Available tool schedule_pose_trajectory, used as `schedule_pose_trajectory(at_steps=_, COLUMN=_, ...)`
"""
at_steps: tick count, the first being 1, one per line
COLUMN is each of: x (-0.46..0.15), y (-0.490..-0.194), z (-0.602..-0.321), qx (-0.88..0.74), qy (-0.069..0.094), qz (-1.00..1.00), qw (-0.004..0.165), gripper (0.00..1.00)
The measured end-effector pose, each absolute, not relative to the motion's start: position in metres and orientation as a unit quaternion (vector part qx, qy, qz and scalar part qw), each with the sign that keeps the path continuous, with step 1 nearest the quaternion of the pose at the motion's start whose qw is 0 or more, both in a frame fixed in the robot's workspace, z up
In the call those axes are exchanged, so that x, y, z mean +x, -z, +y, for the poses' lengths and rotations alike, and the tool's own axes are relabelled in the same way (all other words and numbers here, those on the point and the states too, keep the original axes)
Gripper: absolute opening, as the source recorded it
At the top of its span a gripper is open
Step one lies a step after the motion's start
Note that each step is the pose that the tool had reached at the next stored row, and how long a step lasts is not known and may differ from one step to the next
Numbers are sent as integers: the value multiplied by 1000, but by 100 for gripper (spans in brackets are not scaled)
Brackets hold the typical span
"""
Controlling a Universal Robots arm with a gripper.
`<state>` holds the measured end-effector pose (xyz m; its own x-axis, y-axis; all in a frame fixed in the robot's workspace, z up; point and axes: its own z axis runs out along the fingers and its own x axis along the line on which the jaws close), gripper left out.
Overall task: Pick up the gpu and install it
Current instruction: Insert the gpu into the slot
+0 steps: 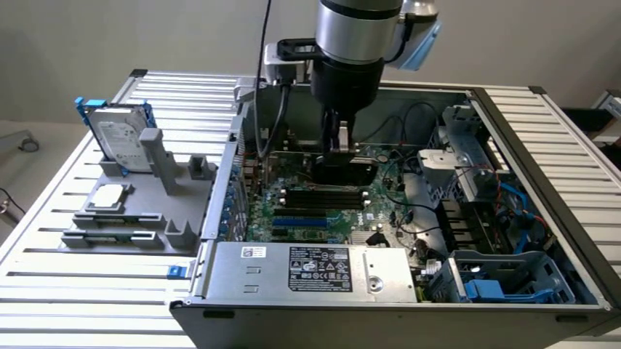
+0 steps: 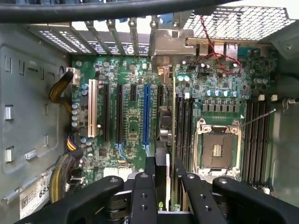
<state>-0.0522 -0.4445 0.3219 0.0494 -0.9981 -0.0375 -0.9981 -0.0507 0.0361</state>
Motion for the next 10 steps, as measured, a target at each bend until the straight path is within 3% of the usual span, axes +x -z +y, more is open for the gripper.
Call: schedule_pose_trajectory(at_steps=10, x=-85, y=-314, z=-447, qx=728, qy=18, qz=-686, qw=-12, gripper=26)
